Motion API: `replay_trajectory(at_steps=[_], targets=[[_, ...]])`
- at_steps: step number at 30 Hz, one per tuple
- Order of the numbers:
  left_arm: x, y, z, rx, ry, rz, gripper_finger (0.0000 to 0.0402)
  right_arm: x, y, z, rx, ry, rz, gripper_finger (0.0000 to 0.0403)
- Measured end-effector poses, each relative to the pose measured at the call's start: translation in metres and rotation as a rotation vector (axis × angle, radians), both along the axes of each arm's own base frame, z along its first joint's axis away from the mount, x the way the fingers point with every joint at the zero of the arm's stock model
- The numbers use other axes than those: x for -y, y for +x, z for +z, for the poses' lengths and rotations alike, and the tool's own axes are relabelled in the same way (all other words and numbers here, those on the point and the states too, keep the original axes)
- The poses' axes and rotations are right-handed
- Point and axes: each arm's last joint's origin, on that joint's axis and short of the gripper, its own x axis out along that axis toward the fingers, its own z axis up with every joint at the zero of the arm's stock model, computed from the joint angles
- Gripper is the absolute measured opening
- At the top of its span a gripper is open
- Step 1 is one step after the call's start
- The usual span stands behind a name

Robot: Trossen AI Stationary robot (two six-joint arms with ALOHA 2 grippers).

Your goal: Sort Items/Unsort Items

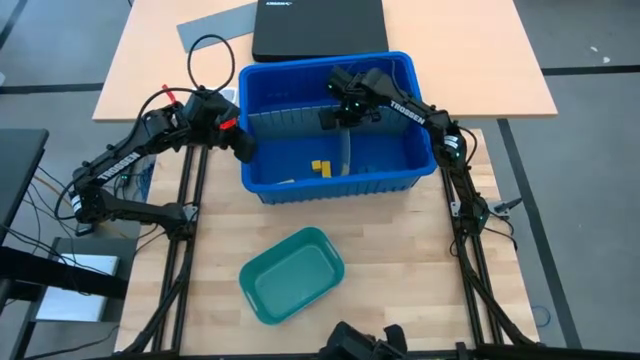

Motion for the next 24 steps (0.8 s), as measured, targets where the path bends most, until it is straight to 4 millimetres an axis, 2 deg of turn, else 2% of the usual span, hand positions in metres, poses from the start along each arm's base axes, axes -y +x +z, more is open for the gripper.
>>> replay_trajectory(at_steps=[9,24], targets=[[0.001,-0.001,-0.001,-0.030,0.007,-0.019,0.0001,-0.006,-0.005,0.017,0.026,-0.012,-0.010,0.0001],[-0.008,0.014,-0.011,-0.083,0.002,-0.045,0.0001,-0.012,-0.007,0.023,0.024,-0.020,-0.007,0.0000]])
